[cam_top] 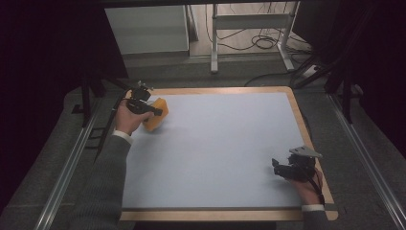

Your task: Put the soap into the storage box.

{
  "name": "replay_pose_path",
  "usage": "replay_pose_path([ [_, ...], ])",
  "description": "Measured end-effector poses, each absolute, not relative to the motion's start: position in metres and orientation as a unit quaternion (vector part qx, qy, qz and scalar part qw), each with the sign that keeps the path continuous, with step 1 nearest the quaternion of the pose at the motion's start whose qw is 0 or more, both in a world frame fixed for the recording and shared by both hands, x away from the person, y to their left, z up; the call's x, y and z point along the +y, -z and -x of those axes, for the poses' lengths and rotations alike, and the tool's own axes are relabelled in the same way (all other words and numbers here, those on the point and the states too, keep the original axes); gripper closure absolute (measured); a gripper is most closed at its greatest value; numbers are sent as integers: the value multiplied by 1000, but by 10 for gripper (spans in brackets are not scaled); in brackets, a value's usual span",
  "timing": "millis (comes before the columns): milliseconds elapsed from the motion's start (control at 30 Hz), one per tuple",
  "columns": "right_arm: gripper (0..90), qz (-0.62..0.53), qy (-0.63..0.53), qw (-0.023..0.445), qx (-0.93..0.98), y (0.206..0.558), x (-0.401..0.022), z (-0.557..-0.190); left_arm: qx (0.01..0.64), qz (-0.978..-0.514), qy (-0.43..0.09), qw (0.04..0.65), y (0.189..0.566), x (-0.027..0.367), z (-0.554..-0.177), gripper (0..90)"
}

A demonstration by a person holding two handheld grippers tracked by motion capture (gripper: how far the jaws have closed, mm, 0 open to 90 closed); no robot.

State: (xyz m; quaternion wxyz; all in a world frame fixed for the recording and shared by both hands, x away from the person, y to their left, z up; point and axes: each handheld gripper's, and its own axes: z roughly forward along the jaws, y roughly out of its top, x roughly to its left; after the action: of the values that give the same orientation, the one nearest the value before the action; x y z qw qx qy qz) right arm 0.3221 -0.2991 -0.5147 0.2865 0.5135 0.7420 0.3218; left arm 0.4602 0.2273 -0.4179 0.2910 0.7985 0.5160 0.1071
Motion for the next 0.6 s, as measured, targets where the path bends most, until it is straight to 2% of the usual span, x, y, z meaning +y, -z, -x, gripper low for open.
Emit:
replay_pose_path([
  [600, 88, -517, -321, 287, 740, 515, -301, -322, 553, -773, -96, 295, 423, 234, -485, 615],
])
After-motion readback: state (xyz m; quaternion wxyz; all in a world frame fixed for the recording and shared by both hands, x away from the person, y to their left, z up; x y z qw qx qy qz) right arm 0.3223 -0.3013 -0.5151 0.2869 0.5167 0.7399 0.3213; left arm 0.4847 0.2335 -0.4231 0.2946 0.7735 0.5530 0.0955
